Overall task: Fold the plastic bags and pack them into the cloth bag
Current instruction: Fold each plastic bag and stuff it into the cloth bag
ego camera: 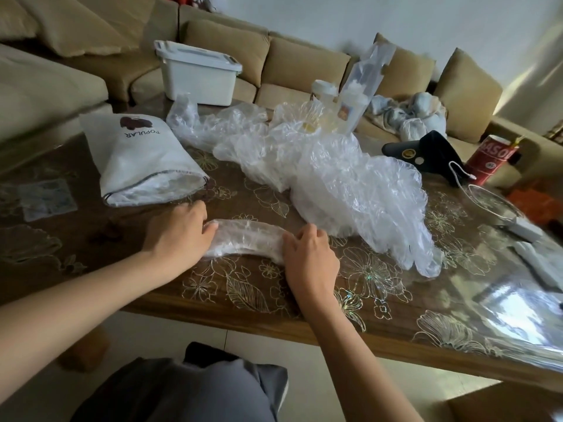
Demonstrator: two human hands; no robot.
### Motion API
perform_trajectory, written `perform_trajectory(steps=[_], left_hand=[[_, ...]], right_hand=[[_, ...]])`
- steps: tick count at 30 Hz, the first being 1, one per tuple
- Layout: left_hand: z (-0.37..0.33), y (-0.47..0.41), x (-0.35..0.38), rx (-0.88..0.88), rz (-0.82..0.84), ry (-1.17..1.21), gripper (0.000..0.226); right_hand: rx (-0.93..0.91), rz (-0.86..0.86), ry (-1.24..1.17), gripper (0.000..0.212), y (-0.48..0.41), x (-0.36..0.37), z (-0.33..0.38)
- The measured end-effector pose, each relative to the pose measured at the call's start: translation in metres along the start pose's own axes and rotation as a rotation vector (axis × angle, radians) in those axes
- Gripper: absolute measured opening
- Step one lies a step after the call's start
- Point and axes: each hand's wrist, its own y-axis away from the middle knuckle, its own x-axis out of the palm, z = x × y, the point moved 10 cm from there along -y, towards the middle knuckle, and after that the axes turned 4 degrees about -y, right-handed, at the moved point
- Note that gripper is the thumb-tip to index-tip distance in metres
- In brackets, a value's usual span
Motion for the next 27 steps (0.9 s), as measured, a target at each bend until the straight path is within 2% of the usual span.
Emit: perform_trajectory(steps=[3, 5, 7, 11, 13, 15, 17, 19, 21, 24, 25, 27], left_hand=[[0.000, 0.004, 0.005, -0.003, 0.027, -0.177, 0.031], [0.002, 0.004, 0.007, -0.033, 0.054, -0.093, 0.029], [0.009, 0.002, 0.011, -0.116, 0.115, 0.199, 0.028], [0.019, 0.004, 0.010, -0.482, 0.263, 1.161, 0.006], [0.013, 0.005, -0.003, -0.526, 0.369, 1.404, 0.016], [0.006, 0.001, -0.026, -0.429, 0.455, 1.385, 0.021], [0.004, -0.003, -0.049, -0.282, 0.472, 1.229, 0.023], [-0.005, -0.006, -0.072, -0.104, 0.483, 1.030, 0.020], [-0.023, -0.003, -0.089, 0.042, 0.555, 0.938, 0.021], [-0.036, 0.005, -0.101, 0.149, 0.644, 0.857, 0.031], [-0.036, 0.006, -0.104, 0.157, 0.651, 0.843, 0.041], [-0.031, 0.005, -0.107, 0.130, 0.616, 0.872, 0.067]], right_hand=[[-0.011, -0.037, 0.032, 0.035, 0.000, -0.002, -0.001], [-0.030, -0.058, 0.000, 0.039, -0.001, -0.003, -0.001], [-0.027, -0.101, -0.169, 0.040, -0.002, -0.007, -0.004], [0.067, -0.175, -0.607, 0.016, 0.001, -0.019, -0.023], [0.120, -0.161, -0.751, 0.009, 0.002, -0.024, -0.027], [0.081, -0.133, -0.865, 0.013, 0.002, -0.041, -0.016], [-0.044, 0.017, -1.037, 0.031, 0.001, -0.064, 0.019], [-0.201, 0.372, -1.101, 0.056, 0.007, -0.072, 0.073], [-0.306, 0.710, -0.971, 0.068, 0.021, -0.064, 0.116], [-0.374, 1.043, -0.784, 0.052, 0.046, -0.040, 0.148], [-0.353, 1.077, -0.798, 0.046, 0.051, -0.033, 0.149], [-0.201, 0.981, -0.974, 0.029, 0.053, -0.027, 0.137]])
